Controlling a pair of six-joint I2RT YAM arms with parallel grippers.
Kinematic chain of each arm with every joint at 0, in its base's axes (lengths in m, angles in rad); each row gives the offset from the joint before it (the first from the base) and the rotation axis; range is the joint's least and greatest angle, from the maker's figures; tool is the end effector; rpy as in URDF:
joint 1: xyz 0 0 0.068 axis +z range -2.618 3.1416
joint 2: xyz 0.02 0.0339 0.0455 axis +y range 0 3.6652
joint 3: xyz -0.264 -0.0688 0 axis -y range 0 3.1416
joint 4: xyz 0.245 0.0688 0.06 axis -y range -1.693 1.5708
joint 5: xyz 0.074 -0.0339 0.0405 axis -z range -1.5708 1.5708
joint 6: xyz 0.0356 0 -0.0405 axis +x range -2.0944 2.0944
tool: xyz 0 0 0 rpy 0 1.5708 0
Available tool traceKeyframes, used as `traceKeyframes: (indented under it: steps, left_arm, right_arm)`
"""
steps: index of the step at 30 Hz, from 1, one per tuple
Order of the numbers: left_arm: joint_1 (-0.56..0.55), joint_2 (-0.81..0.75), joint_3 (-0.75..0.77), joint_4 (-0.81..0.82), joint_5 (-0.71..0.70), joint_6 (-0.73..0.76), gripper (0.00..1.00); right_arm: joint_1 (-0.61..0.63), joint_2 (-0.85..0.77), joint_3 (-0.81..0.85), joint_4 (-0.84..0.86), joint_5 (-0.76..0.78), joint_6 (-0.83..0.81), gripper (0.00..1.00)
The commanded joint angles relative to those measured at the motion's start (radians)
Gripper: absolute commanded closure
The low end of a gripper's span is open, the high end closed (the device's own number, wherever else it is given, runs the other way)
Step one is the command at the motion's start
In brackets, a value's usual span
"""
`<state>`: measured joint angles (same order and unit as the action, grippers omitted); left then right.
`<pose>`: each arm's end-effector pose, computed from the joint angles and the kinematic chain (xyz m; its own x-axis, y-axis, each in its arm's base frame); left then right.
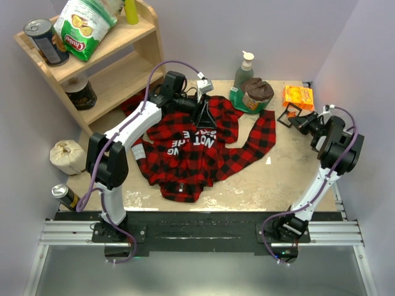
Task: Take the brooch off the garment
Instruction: Place the brooch in the brooch box.
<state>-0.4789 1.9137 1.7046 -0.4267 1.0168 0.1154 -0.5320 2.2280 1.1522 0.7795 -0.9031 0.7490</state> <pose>0.3725 -0.2275 0.3149 -0.4257 0.2893 -0.8574 0.9047 0.1191 -0.4090 0.3954 -0.2003 0.1074 -0.4111 0.7312 -0.5443 -0.0727 0.5690 0.8192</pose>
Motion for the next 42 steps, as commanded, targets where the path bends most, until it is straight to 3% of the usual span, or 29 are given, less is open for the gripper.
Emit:
traceKeyframes:
  steps: [1, 15, 25, 42]
  left_arm:
    - [0.003, -0.007, 0.016, 0.029, 0.005, -0.006, 0.5]
    - [0.003, 0.008, 0.017, 0.037, 0.008, -0.011, 0.49]
    - [0.002, 0.01, 0.007, 0.039, 0.011, -0.014, 0.49]
    - [0.002, 0.011, 0.009, 0.045, 0.009, -0.02, 0.48]
  right_arm:
    - [-0.008, 0.007, 0.047, -0.103, 0.089, -0.033, 1.0]
    - [0.021, 0.028, 0.11, -0.195, 0.063, -0.068, 1.0]
    - [0.026, 0.027, 0.078, -0.06, 0.027, 0.029, 1.0]
    - [0.04, 0.035, 0.101, -0.178, 0.049, -0.045, 0.97]
